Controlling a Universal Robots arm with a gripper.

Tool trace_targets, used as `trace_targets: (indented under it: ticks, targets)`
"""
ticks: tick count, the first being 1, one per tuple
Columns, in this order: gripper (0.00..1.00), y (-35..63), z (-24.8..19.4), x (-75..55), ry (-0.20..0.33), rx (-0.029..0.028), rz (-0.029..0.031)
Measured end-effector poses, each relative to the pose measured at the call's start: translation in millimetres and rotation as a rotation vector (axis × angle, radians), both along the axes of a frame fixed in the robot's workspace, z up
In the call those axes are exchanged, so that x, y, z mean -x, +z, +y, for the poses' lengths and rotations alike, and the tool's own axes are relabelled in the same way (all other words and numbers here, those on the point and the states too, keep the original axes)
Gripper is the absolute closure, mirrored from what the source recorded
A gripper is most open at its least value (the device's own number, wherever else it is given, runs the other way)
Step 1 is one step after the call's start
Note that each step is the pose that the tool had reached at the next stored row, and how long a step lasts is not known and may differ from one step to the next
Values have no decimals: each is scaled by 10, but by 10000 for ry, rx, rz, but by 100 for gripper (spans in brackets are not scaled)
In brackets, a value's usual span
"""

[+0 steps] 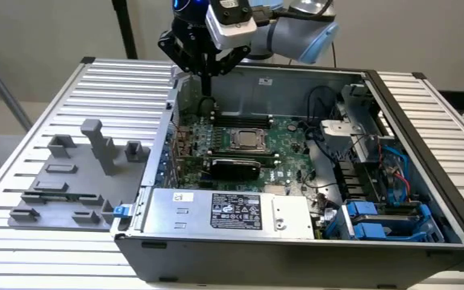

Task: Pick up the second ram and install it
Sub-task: 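Reach for the second ram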

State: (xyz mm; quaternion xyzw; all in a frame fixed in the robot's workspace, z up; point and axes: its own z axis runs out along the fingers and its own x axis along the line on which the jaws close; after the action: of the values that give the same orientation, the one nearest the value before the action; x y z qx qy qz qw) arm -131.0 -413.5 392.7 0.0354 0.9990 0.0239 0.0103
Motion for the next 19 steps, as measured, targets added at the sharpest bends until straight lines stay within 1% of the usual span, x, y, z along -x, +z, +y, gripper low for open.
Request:
trace_targets:
  ticks: [3, 10, 13, 19]
  targets:
    - [100, -1, -57, 134, 0, -2, -1]
    - [100, -3, -157, 453, -1, -2, -3]
    - [100, -5, -196, 591, 1, -2, -5]
    - [100, -16, -257, 861, 0, -2, -7]
